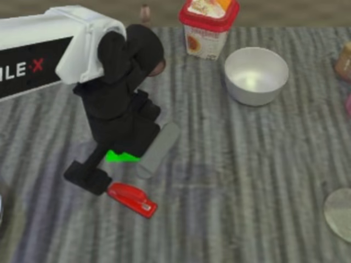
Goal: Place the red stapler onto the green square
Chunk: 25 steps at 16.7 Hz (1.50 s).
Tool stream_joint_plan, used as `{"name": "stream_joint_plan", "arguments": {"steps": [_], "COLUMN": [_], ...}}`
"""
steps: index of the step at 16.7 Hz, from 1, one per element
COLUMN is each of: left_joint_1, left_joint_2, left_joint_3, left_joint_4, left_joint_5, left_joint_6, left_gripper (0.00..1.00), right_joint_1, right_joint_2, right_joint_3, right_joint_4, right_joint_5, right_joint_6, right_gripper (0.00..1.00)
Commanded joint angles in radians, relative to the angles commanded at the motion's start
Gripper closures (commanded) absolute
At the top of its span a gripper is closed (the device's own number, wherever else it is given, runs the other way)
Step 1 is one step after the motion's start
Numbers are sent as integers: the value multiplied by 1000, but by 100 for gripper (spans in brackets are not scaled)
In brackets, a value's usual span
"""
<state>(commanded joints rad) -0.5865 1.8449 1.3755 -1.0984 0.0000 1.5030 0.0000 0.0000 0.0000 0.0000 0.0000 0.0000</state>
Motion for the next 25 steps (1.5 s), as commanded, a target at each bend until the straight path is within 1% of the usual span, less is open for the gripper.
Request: {"name": "stream_joint_plan", "arguments": {"steps": [5,7,11,13,18,25], "left_joint_1": [3,3,3,3,3,3], "left_joint_2": [4,28,107,139,155,155], "left_joint_3": [-15,-51,-157,-200,-218,-218], "left_joint_4": [18,75,277,346,373,373], "left_joint_5": [0,0,1,1,1,1], "left_joint_6": [0,1,2,4,5,5], "left_gripper": [0,0,0,0,0,53], "right_joint_1": [0,0,0,0,0,0], "right_joint_2": [0,0,0,0,0,0], "right_joint_3": [0,0,0,0,0,0], "right_joint_4": [0,0,0,0,0,0], "right_joint_5": [0,0,0,0,0,0], "right_joint_6": [0,0,0,0,0,0], "right_gripper": [0,0,0,0,0,0]}}
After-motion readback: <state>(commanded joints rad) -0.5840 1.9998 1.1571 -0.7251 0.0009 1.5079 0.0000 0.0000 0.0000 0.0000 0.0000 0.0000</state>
